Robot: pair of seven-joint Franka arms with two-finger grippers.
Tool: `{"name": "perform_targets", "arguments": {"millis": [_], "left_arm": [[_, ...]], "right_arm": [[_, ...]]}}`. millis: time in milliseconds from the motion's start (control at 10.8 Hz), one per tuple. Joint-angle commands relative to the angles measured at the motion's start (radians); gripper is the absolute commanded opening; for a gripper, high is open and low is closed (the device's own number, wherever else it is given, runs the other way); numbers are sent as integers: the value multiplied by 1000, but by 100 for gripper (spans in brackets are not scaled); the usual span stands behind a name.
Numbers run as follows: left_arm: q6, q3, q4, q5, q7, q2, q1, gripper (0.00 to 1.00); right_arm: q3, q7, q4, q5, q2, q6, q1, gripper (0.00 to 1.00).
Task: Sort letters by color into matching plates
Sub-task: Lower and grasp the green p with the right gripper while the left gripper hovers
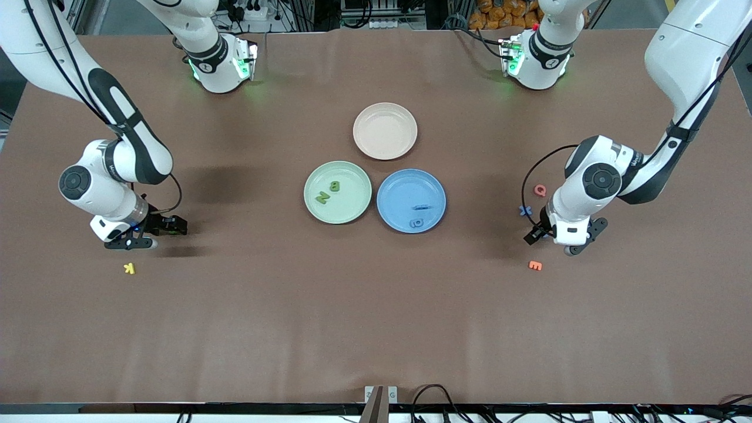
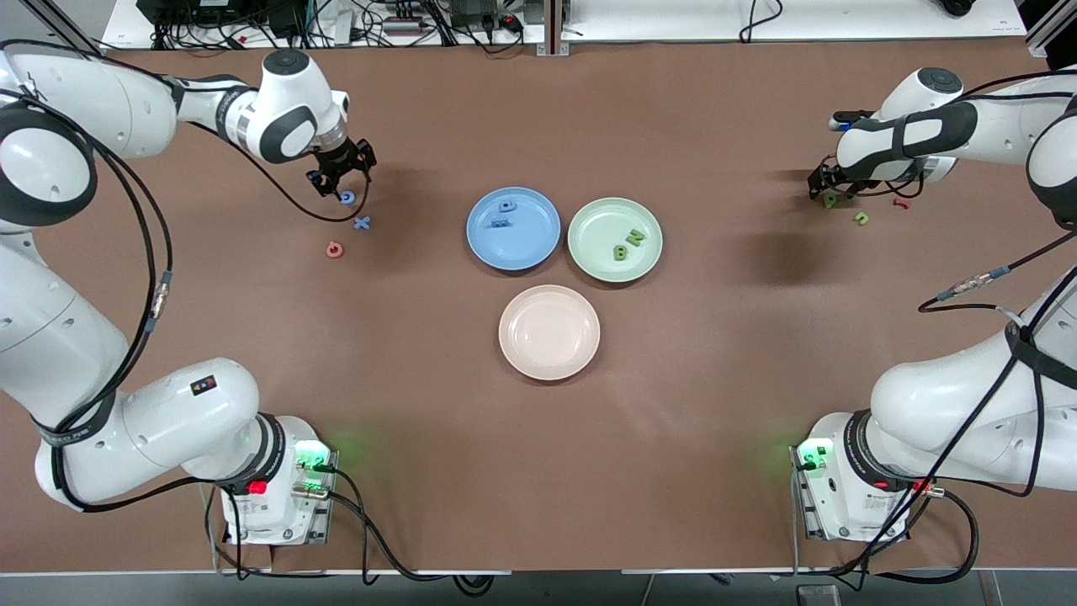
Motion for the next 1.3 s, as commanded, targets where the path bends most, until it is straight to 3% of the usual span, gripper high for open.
{"name": "perform_targets", "arguments": {"millis": [0,370,648,1203], "left_arm": [[28,-8,-36,71,1,-23,44,79],[63,-8,-53,83,1,-14,44,78],[138,-9,-79,111,9,-19,82,79],[193,-9,-108,113,22,-4,104,80]], "right_arm": [[15,-1,-23,-23,-6,20,-21,74],[15,-2,-30,-24,-15,19,-23,62],[15,-4,-30,-24,-15,19,-23,37],[15,-4,-29,-24,-15,19,-19,25]]}}
